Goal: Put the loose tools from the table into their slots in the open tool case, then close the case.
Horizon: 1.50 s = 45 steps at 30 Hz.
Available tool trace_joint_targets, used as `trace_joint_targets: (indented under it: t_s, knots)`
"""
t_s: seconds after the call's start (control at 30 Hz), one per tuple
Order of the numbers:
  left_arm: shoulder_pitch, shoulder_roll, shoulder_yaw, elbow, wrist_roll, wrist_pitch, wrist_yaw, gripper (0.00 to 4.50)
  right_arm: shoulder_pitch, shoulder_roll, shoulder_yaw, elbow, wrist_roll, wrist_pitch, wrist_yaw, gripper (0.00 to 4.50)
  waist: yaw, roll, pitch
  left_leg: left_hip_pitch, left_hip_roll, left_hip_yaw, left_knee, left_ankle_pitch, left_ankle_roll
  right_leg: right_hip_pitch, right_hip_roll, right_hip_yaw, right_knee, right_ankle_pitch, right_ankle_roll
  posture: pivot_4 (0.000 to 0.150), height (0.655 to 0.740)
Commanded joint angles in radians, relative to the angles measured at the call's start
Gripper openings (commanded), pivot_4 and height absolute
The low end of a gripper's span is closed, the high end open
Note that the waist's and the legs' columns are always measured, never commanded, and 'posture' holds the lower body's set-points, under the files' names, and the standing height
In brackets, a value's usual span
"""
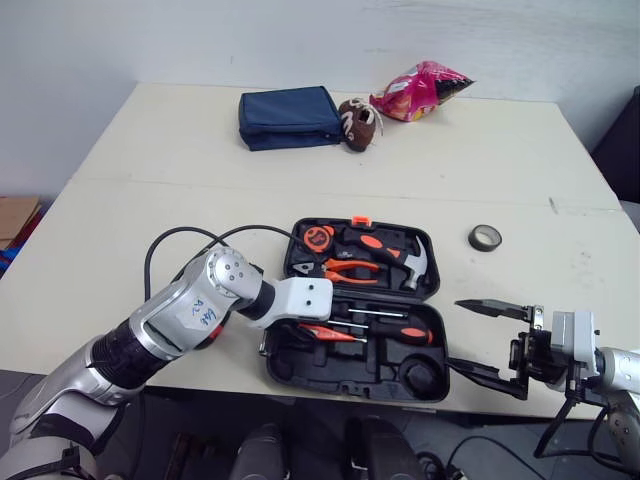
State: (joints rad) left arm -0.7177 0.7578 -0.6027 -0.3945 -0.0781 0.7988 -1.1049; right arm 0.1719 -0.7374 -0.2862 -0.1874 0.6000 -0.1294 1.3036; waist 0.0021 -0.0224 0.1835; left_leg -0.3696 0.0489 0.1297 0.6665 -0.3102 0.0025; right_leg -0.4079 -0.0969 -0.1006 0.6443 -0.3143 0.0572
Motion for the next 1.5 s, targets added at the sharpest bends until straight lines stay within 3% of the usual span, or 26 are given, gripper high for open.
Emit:
trace_joint_targets:
  t_s: [0.03,0.07,0.3,0.4,0.53,0.63,0.73,0.77,1.13,1.5]
  knots:
    - [0.004,-0.004,0.036,-0.042,-0.015,0.007,-0.003,2.02,-0.003,0.004,-0.019,0.002,0.008,-0.016,0.007,4.5,0.0,0.0,0.0,0.0,0.0,0.0,0.0,0.0,0.0,0.0,0.0,0.0,0.0,0.0,0.0,0.15,0.74]
    - [-0.003,-0.004,0.043,-0.053,-0.028,0.019,-0.012,2.4,-0.003,0.004,-0.019,0.004,0.008,-0.016,0.009,4.5,0.001,0.0,0.0,0.0,0.0,0.0,0.0,0.0,0.0,0.0,0.0,0.0,0.0,0.0,0.0,0.15,0.74]
    - [-0.033,0.024,0.081,-0.121,-0.063,0.064,-0.038,2.4,-0.007,0.005,-0.017,0.033,0.009,-0.023,0.031,4.5,0.002,0.0,0.0,-0.001,0.0,0.0,0.0,0.0,0.0,0.0,0.0,0.0,0.0,0.0,0.0,0.15,0.74]
    - [-0.041,0.036,0.192,-0.167,-0.171,0.1,-0.081,2.4,-0.008,0.005,-0.019,0.065,0.007,-0.037,0.054,4.5,-0.001,0.0,0.0,-0.001,0.0,0.0,0.0,0.0,0.0,0.0,0.0,0.0,0.0,0.0,0.0,0.15,0.74]
    - [0.052,-0.032,0.31,-0.087,-0.216,-0.149,-0.064,2.4,-0.002,0.011,-0.018,0.089,0.006,-0.058,0.071,4.5,0.0,0.0,0.0,0.0,0.0,-0.001,0.0,0.001,0.0,0.0,-0.001,0.0,0.0,0.0,0.0,0.15,0.74]
    - [0.17,-0.079,0.387,-0.015,-0.252,-0.341,-0.086,1.59,0.0,0.017,-0.018,0.103,0.007,-0.072,0.08,4.5,-0.003,0.0,0.0,0.001,0.0,-0.001,0.0,0.001,0.0,0.001,-0.001,0.0,0.0,0.0,0.0,0.15,0.74]
    - [0.258,-0.1,0.389,0.044,-0.242,-0.412,-0.074,0.25,-0.001,0.02,-0.021,0.113,0.005,-0.084,0.084,4.5,-0.001,0.0,0.0,0.0,0.0,-0.001,0.001,0.001,-0.001,0.001,-0.001,-0.001,0.001,0.0,0.0,0.15,0.74]
    - [0.278,-0.107,0.382,0.06,-0.234,-0.437,-0.07,0.04,-0.001,0.02,-0.022,0.115,0.004,-0.087,0.083,4.5,-0.001,0.001,0.0,0.0,0.0,-0.001,0.001,0.001,-0.001,0.001,-0.001,-0.001,0.0,0.0,0.0,0.15,0.74]
    - [0.362,-0.2,0.296,0.221,-0.078,-0.593,0.056,0.04,0.003,0.013,-0.029,0.097,0.005,-0.083,0.068,4.5,0.006,0.001,0.0,0.0,0.0,-0.002,0.0,0.0,0.0,0.002,-0.002,-0.002,0.0,0.0,0.0,0.15,0.74]
    - [0.385,-0.14,0.204,0.293,0.015,-0.603,0.01,0.04,-0.001,0.001,-0.038,0.084,0.005,-0.077,0.047,4.5,-0.001,0.002,-0.001,0.004,0.0,-0.003,-0.001,0.0,0.0,0.006,-0.003,-0.002,-0.001,0.0,0.0,0.15,0.74]
